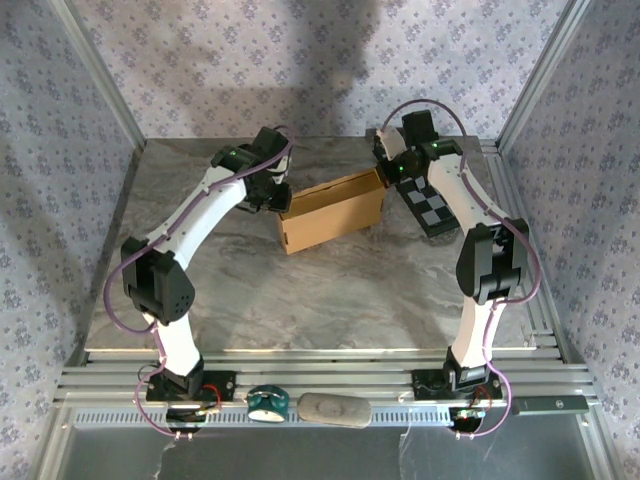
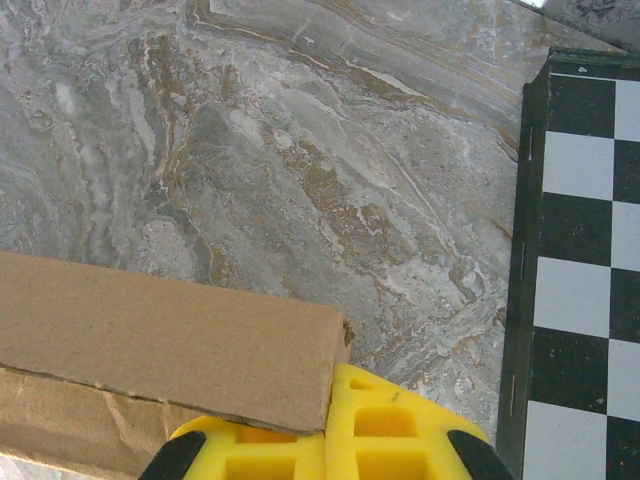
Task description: Fold the paper box
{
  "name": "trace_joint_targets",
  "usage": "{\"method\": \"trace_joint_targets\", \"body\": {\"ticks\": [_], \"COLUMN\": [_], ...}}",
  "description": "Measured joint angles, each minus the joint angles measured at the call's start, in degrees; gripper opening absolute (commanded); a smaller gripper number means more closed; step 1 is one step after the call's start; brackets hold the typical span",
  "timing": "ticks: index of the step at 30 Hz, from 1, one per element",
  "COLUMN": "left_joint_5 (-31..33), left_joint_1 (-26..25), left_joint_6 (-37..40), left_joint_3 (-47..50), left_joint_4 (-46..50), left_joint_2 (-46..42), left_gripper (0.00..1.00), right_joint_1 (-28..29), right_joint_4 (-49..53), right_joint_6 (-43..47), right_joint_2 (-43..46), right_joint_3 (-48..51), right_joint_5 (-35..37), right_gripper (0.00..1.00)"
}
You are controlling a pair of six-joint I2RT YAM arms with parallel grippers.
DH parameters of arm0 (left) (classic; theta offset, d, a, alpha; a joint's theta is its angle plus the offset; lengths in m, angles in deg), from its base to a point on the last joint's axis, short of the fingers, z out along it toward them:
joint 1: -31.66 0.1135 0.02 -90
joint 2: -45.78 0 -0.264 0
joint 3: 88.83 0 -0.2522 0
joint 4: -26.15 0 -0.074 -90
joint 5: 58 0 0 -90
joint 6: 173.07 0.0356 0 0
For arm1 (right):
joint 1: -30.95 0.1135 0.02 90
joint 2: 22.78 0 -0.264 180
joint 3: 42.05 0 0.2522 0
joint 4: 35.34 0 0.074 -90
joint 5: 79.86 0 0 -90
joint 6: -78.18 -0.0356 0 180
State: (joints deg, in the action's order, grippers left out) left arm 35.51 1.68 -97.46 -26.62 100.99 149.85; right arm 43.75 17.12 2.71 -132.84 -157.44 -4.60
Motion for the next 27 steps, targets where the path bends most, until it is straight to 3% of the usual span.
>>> {"method": "trace_joint_targets", "body": {"ticks": [15,27], "left_joint_5": [-0.4,-4.5], "left_joint_1": [1.7,3.9], "left_joint_6": [-1.6,-5.9], "left_joint_3": [-2.0,-10.2], "left_joint_4": [0.0,4.3], "left_joint_2": [2.1,7.3], "left_gripper": [0.06,0.04], "right_joint_1": [0.2,0.7], "right_joint_4": [1.3,8.4], "right_joint_6": [-4.0,-10.1], "right_joint_2": [-1.3,-3.5], "right_joint_3": [-2.2,-8.1], "right_joint_5": [0.0,1.6], "right_gripper": [0.0,0.0]}}
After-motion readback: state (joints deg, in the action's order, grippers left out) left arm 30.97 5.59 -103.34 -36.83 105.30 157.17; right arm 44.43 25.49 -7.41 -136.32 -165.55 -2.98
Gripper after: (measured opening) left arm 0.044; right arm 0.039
